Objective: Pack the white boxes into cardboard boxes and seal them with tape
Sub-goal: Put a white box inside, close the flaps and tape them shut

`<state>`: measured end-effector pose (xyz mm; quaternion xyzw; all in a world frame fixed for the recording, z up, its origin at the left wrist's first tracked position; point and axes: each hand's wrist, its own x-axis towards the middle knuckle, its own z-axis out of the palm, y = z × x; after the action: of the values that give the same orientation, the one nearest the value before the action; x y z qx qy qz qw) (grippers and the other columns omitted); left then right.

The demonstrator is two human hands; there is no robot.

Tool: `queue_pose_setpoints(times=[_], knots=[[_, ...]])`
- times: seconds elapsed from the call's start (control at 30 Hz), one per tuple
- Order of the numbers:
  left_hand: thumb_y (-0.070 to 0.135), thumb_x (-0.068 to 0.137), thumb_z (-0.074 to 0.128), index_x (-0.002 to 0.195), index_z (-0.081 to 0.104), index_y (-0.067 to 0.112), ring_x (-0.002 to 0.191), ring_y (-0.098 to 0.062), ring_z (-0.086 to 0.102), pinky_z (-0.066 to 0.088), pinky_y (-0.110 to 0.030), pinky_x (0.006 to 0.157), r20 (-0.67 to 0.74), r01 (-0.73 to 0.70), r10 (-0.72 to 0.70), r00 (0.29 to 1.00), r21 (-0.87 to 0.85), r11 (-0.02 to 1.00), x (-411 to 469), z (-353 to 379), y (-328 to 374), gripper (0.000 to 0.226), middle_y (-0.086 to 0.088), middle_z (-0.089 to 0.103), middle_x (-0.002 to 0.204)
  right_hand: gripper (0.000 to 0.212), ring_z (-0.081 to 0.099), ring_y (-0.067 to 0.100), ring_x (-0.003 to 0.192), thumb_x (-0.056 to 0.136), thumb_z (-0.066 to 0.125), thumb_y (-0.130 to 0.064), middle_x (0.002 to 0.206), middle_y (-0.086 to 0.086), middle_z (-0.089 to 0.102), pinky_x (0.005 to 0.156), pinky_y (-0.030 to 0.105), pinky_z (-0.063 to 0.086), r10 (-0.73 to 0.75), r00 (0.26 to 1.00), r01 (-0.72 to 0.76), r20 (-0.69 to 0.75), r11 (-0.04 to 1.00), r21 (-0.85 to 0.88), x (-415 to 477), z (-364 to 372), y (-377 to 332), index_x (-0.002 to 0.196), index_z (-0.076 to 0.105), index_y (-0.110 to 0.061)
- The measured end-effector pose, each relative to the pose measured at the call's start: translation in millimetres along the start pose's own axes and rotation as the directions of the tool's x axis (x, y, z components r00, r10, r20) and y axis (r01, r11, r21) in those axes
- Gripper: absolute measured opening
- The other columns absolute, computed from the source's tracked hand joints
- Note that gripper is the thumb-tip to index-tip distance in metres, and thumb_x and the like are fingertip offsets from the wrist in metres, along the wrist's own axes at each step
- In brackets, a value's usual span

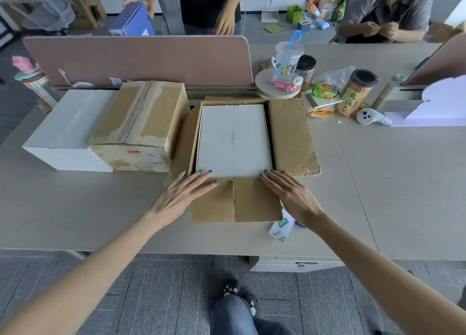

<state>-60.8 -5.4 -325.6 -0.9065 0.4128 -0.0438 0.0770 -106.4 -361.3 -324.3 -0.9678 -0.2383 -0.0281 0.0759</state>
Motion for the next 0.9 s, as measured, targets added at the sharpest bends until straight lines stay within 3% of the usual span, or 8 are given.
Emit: queue_pose_setpoints(times=[0.1, 0.23, 0.33, 0.4, 0.53, 0.67, 0.77, 0.9], knots=[[-0.019, 0.07, 0.059, 0.157, 0.02, 0.026, 0.147, -0.023, 0.027, 0.028, -0.05, 0.117, -0.007, -0.02, 0.02, 1.0, -0.012, 1.0, -8, -5, -2, 0.106, -0.004, 0.019, 0.163, 0.075, 0.049, 0.024, 0.133, 0.074, 0.059, 0.013, 0.146, 0.007, 0.05, 0.117, 0.031, 0.021, 0.003, 0.999, -0.002, -0.041, 0.999, 0.046, 1, 1, 4, 0.144, 0.047, -0.01], [-0.024, 0.066, 0.059, 0.152, 0.035, 0.022, 0.142, -0.022, 0.039, 0.034, -0.048, 0.115, -0.072, 0.018, -0.022, 0.997, -0.062, 0.998, -20, -25, -5, 0.1, -0.003, 0.036, 0.156, 0.061, 0.056, 0.021, 0.125, 0.081, 0.032, -0.003, 0.138, 0.001, 0.058, 0.107, 0.031, 0.039, 0.022, 0.994, -0.012, -0.108, 0.996, 0.084, 1, -8, 5, 0.136, 0.056, -0.013], [-0.017, 0.07, 0.07, 0.143, 0.05, 0.017, 0.135, -0.024, 0.048, 0.038, -0.048, 0.112, -0.146, 0.1, -0.125, 0.981, -0.168, 0.981, -18, -37, -7, 0.083, -0.005, 0.046, 0.15, 0.048, 0.063, 0.025, 0.111, 0.084, 0.047, 0.004, 0.123, 0.001, 0.066, 0.085, 0.032, 0.05, 0.114, 0.982, -0.089, -0.149, 0.982, 0.166, 5, -15, 3, 0.126, 0.061, -0.014], [-0.004, 0.08, 0.073, 0.139, 0.056, 0.015, 0.134, -0.023, 0.049, 0.039, -0.048, 0.112, -0.18, 0.169, -0.219, 0.959, -0.254, 0.952, -11, -43, -9, 0.064, -0.005, 0.047, 0.149, 0.023, 0.063, 0.026, 0.098, 0.097, 0.053, -0.016, 0.113, 0.002, 0.067, 0.069, 0.034, 0.05, 0.233, 0.958, -0.191, -0.168, 0.953, 0.236, 12, -20, 2, 0.119, 0.061, -0.015], [0.018, 0.096, 0.06, 0.144, 0.047, 0.011, 0.137, -0.02, 0.043, 0.036, -0.039, 0.11, -0.136, 0.379, -0.488, 0.862, -0.468, 0.798, 11, -47, -11, 0.05, -0.002, 0.041, 0.153, 0.018, 0.056, 0.03, 0.08, 0.099, 0.05, -0.027, 0.093, 0.005, 0.064, 0.055, 0.033, 0.035, 0.453, 0.869, -0.338, -0.198, 0.837, 0.431, 37, -30, -3, 0.1, 0.044, -0.01], [0.023, 0.099, 0.055, 0.15, 0.031, 0.012, 0.133, -0.027, 0.042, 0.04, -0.041, 0.103, 0.074, 0.535, -0.662, 0.746, -0.659, 0.529, 43, -45, -6, 0.058, -0.008, 0.044, 0.148, 0.037, 0.056, 0.03, 0.1, 0.093, 0.06, -0.024, 0.111, 0.007, 0.06, 0.067, 0.039, 0.048, 0.562, 0.817, -0.434, -0.128, 0.745, 0.506, 64, -31, -7, 0.12, 0.038, -0.011], [0.026, 0.096, 0.061, 0.158, 0.004, 0.011, 0.146, -0.028, 0.025, 0.028, -0.042, 0.116, 0.188, 0.597, -0.706, 0.683, -0.7, 0.392, 60, -36, 1, 0.086, -0.012, 0.021, 0.161, 0.069, 0.045, 0.03, 0.125, 0.087, 0.068, -0.021, 0.14, 0.011, 0.045, 0.093, 0.041, 0.044, 0.556, 0.824, -0.472, -0.105, 0.777, 0.416, 73, -23, -6, 0.143, 0.03, -0.011], [0.03, 0.101, 0.049, 0.157, -0.002, 0.033, 0.151, -0.035, 0.006, 0.012, -0.048, 0.119, 0.282, 0.675, -0.677, 0.68, -0.601, 0.428, 67, -24, 16, 0.076, -0.006, -0.004, 0.166, 0.068, 0.01, 0.028, 0.15, 0.095, 0.058, -0.03, 0.163, 0.007, 0.013, 0.12, 0.044, 0.013, 0.418, 0.908, -0.408, 0.01, 0.883, 0.232, 72, -4, -4, 0.153, 0.024, -0.024]])
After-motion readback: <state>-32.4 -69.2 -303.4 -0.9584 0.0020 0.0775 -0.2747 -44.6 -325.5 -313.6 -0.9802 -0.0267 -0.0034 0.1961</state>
